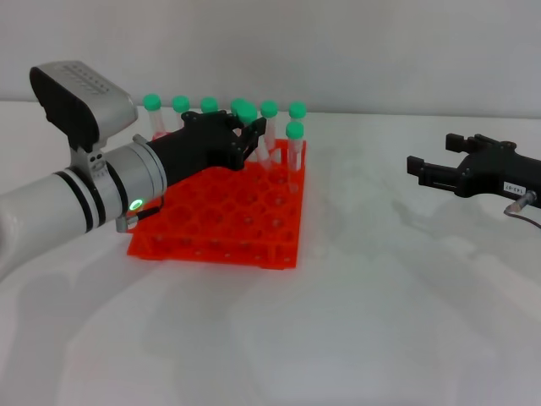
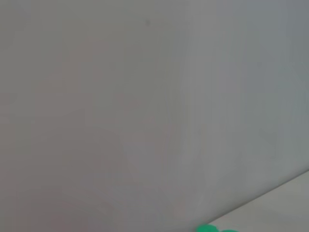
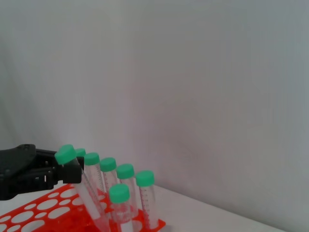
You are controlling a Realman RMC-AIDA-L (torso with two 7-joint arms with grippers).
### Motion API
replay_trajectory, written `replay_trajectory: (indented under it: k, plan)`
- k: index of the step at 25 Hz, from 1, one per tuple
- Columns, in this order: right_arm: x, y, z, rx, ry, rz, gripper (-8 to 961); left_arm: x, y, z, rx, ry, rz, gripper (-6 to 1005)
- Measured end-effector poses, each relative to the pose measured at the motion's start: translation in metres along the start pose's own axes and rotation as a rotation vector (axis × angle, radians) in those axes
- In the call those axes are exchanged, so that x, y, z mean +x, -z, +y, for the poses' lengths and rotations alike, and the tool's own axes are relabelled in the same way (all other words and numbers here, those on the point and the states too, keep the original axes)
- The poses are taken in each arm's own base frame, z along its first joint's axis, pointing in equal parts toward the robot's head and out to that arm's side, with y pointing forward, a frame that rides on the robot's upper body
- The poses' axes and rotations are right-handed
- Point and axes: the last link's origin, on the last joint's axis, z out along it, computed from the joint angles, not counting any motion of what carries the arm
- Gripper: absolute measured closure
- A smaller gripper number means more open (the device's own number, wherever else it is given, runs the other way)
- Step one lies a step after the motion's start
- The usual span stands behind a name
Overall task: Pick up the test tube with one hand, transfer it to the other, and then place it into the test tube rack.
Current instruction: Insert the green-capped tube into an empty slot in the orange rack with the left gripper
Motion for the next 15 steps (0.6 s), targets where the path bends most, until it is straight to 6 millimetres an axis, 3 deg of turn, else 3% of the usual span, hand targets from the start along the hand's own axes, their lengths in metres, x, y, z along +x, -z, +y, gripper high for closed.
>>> replay_trajectory:
  k: [15]
  plan:
    - [0.0058,0.0013,0.0002,0.0,-0.018,0.01,97,0.0013,-0.0046,-0.008,0.026,0.079,-0.035,669]
